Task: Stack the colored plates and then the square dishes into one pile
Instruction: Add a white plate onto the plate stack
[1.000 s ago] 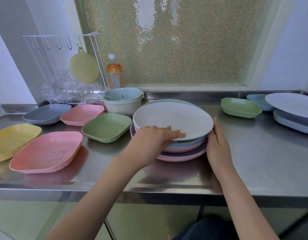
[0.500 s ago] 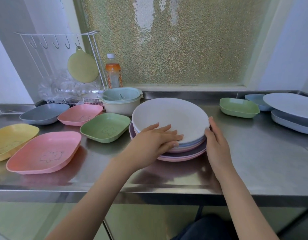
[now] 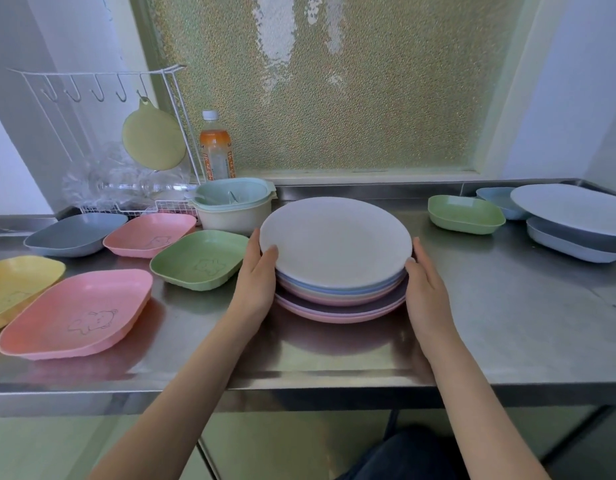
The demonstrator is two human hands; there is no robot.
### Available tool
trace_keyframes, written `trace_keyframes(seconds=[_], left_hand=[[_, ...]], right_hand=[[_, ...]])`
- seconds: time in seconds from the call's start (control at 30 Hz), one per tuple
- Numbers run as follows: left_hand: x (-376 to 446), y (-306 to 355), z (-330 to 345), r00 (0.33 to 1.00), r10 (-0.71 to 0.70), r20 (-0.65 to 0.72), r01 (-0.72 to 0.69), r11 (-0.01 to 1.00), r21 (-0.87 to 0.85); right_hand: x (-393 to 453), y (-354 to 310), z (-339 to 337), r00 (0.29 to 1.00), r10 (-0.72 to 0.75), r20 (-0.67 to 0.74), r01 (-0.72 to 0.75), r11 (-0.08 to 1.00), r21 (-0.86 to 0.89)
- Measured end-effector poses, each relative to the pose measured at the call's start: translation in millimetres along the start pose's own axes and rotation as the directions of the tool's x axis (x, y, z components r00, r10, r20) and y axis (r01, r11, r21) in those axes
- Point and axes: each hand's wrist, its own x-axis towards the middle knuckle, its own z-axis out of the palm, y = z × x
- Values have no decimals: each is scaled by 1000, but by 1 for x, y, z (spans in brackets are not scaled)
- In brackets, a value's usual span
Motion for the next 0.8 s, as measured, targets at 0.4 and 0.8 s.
trace_keyframes(seconds=[0.4,0.8], left_hand=[[-9,14,93,980,16,198,1,996,-85],[-8,18,170,882,-52,468,109,989,-95]], right_hand=[[-2,9,-61,923,15,-385,-27,999,-26],[9,14,-141,866,-10,-499,-79,984,-158]])
